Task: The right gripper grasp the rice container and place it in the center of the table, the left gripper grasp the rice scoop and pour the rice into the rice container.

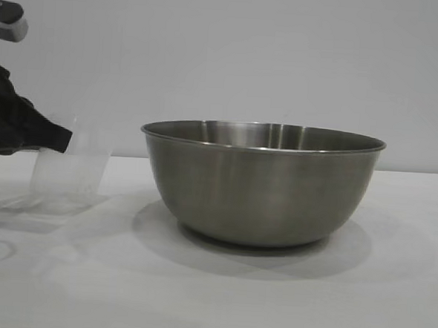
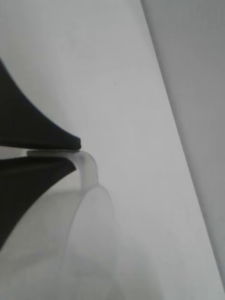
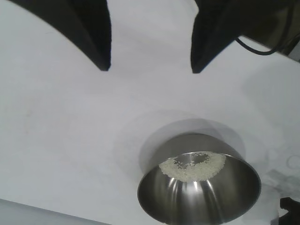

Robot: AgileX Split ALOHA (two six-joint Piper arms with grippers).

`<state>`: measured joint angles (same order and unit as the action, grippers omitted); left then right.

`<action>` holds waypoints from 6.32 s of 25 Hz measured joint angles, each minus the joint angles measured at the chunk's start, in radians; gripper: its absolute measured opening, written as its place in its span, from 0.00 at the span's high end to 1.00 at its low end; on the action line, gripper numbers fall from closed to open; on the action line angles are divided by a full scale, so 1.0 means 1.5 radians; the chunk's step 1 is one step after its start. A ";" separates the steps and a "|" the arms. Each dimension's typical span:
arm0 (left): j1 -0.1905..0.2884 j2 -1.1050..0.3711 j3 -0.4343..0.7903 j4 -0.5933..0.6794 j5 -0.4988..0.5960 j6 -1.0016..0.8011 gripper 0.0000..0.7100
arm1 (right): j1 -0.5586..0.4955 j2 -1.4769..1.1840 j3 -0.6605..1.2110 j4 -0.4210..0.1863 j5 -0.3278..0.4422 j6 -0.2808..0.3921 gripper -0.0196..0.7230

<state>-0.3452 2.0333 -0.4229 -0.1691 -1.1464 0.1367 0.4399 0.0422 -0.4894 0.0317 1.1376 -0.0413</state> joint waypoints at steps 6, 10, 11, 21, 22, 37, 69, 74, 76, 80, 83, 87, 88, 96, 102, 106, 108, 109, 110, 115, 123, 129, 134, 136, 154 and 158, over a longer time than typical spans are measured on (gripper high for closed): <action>0.000 -0.018 0.046 0.003 -0.001 -0.043 0.75 | 0.000 0.000 0.000 0.000 0.000 0.001 0.48; 0.000 -0.055 0.077 -0.041 -0.002 -0.065 0.75 | 0.000 0.000 0.000 0.000 0.000 0.001 0.48; 0.000 -0.061 0.083 -0.072 -0.002 -0.069 0.75 | 0.000 0.000 0.000 0.000 0.000 0.001 0.48; 0.184 -0.073 0.089 0.091 -0.003 -0.196 0.75 | 0.000 0.000 0.000 0.000 0.000 0.001 0.48; 0.211 -0.073 0.089 0.124 -0.003 -0.200 0.75 | 0.000 0.000 0.000 0.000 0.000 0.001 0.48; 0.269 -0.595 0.093 0.289 0.226 -0.200 0.68 | 0.000 0.000 0.000 -0.002 0.000 0.003 0.48; 0.207 -1.368 -0.122 0.066 1.497 0.000 0.68 | 0.000 0.000 0.000 -0.003 0.000 0.003 0.48; 0.207 -1.368 -0.088 0.065 1.512 0.000 0.68 | 0.000 0.000 0.000 -0.003 0.000 0.003 0.48; 0.207 -1.368 -0.061 0.065 1.511 0.000 0.68 | 0.000 0.000 0.000 -0.003 0.000 0.003 0.48; 0.207 -1.368 -0.045 0.072 1.513 -0.004 0.68 | 0.000 0.000 0.000 -0.003 0.000 0.003 0.48; 0.207 -1.368 -0.045 0.072 1.513 -0.006 0.68 | 0.000 0.000 0.000 -0.003 0.000 0.003 0.48; 0.207 -1.368 -0.045 0.072 1.513 -0.006 0.68 | 0.000 0.000 0.000 -0.003 0.000 0.003 0.48; 0.207 -1.368 -0.045 0.072 1.513 -0.006 0.68 | 0.000 0.000 0.000 -0.003 0.000 0.003 0.48; 0.207 -1.368 -0.045 0.072 1.513 -0.007 0.68 | 0.000 0.000 0.000 -0.003 0.000 0.003 0.48; 0.207 -1.368 -0.045 0.072 1.513 -0.007 0.68 | -0.005 -0.017 0.000 -0.002 0.000 0.001 0.54; 0.207 -1.368 -0.045 0.072 1.512 -0.007 0.68 | -0.091 -0.039 0.000 -0.002 0.003 0.001 0.54; 0.220 -1.368 -0.045 0.073 1.512 -0.007 0.68 | -0.151 -0.039 0.000 -0.002 0.003 0.001 0.54; 0.227 -1.368 -0.045 0.073 1.512 -0.007 0.68 | -0.171 -0.039 0.000 -0.001 0.003 0.001 0.54; 0.235 -1.368 -0.045 0.073 1.512 -0.007 0.68 | -0.193 -0.039 0.000 0.000 0.003 0.001 0.54; 0.259 -1.368 -0.045 0.073 1.512 -0.007 0.68 | -0.270 -0.039 0.000 0.002 0.003 0.001 0.54; 0.275 -1.368 -0.045 0.073 1.512 -0.007 0.68 | -0.278 -0.039 0.000 0.002 0.003 0.001 0.54; 0.291 -1.368 -0.045 0.073 1.512 -0.007 0.68 | -0.282 -0.039 0.000 0.002 0.003 0.001 0.54; 0.292 -1.368 -0.045 0.073 1.512 -0.007 0.68 | -0.284 -0.039 0.000 0.002 0.003 0.001 0.54; 0.292 -1.368 -0.045 0.073 1.512 -0.007 0.68 | -0.284 -0.039 0.000 0.002 0.003 0.001 0.54; 0.292 -1.368 -0.045 0.073 1.512 -0.007 0.68 | -0.284 -0.039 0.000 0.002 0.003 0.001 0.54; 0.292 -1.368 -0.045 0.073 1.512 -0.007 0.68 | -0.284 -0.039 0.000 0.002 0.003 0.001 0.54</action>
<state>0.0923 -0.0194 -0.4909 -0.0595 1.1217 0.1269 0.0134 -0.0166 -0.4894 0.0351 1.1425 -0.0405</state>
